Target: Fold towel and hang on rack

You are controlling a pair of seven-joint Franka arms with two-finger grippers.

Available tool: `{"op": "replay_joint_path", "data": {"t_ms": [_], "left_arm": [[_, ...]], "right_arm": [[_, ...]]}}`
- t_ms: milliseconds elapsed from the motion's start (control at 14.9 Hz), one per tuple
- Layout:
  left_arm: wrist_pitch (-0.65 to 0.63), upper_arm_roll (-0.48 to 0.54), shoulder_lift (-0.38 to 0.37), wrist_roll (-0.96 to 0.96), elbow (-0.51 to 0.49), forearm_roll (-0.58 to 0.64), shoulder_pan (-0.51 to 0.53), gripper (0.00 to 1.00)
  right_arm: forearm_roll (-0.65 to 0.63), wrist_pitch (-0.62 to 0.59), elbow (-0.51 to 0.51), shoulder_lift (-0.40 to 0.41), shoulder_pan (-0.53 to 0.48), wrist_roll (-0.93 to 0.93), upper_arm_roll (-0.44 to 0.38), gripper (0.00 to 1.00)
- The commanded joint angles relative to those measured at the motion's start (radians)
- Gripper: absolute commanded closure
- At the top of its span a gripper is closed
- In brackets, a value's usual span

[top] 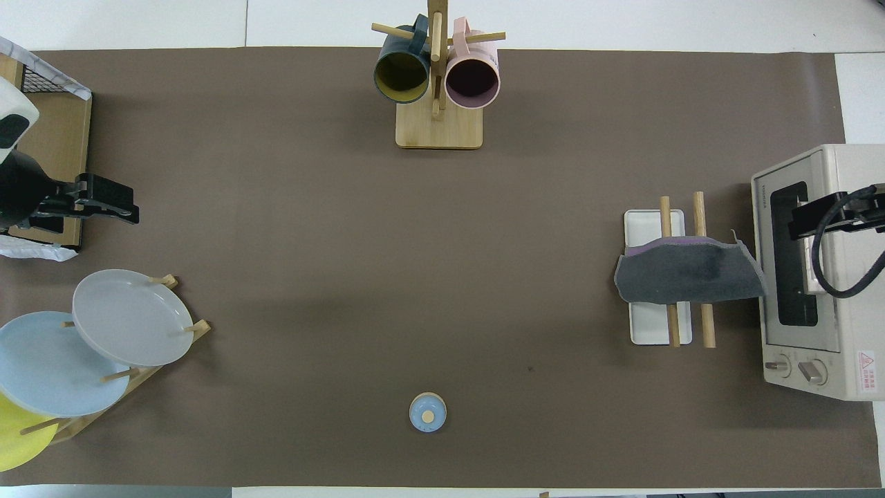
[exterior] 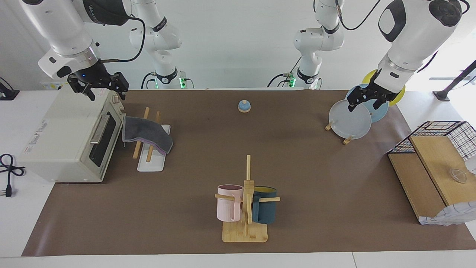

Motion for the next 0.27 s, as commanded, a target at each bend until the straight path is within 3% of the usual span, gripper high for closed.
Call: {"op": "replay_joint_path", "data": {"t_ms": [0, 201], "left_arm": [[-0.012, 0.002, -0.016, 0.002, -0.007, 0.02, 0.001, 0.0], [-0.012, 0.002, -0.015, 0.002, -0.007, 0.02, 0.001, 0.0]], "right_arm": [[0.006, -0.001, 0.024, 0.01, 0.0, 0.013, 0.005, 0.0], [0.006, 0.002, 0.024, 0.015, 0.0, 0.013, 0.005, 0.0]]}}
